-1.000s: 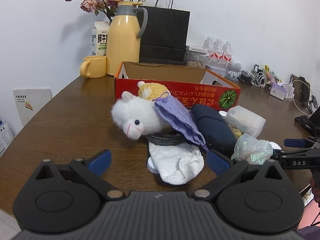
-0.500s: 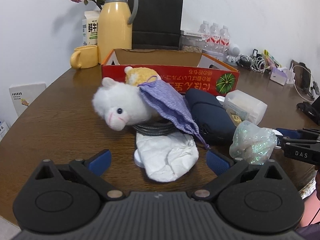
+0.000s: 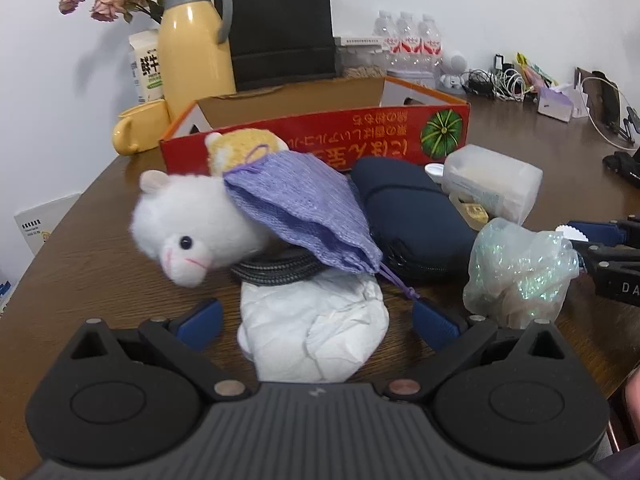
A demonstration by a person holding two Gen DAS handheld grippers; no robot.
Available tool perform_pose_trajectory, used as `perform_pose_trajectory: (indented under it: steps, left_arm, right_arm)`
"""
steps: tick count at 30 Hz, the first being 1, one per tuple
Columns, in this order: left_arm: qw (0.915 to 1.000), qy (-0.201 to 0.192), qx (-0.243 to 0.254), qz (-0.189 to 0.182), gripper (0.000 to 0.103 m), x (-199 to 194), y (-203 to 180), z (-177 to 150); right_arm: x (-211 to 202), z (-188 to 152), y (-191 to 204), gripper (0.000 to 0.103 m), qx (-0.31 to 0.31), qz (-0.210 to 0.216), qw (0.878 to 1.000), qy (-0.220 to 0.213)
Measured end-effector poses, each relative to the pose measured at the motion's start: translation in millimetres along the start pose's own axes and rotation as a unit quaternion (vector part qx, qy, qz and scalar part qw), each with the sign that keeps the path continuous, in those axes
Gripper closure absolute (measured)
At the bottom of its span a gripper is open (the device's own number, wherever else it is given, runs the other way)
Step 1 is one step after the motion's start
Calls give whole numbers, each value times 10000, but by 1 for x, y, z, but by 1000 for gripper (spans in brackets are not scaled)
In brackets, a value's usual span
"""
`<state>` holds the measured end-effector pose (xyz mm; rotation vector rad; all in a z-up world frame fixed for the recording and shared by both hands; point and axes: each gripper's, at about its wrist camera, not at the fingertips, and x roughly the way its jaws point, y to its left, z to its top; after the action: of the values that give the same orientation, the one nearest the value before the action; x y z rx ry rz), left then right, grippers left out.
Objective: Organize objects
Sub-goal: 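Grasp the white crumpled tissue with the left gripper while the right gripper holds the cap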
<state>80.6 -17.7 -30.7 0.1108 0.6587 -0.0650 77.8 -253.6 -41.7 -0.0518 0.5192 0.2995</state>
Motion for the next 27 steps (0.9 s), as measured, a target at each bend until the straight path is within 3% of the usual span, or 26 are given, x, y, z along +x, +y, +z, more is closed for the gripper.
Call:
perform_pose_trajectory:
  steps: [4, 6, 9, 27]
  left_arm:
    - [9994, 101, -304, -119, 5, 8, 9, 1]
    - [9994, 22, -336, -80, 20, 7, 12, 0]
    - [9993, -48, -357, -143, 28, 2, 15, -1]
    - [9963, -517, -519, -450, 32, -35, 27, -4]
  right_arm:
    - [0, -1, 0, 64, 1, 11, 10000, -18]
    - [-1, -1, -1, 64, 2, 18, 10000, -25]
    - [-1, -1, -1, 64, 4, 17, 10000, -24]
    - [-3, 1, 0, 64, 11, 3, 10000, 14]
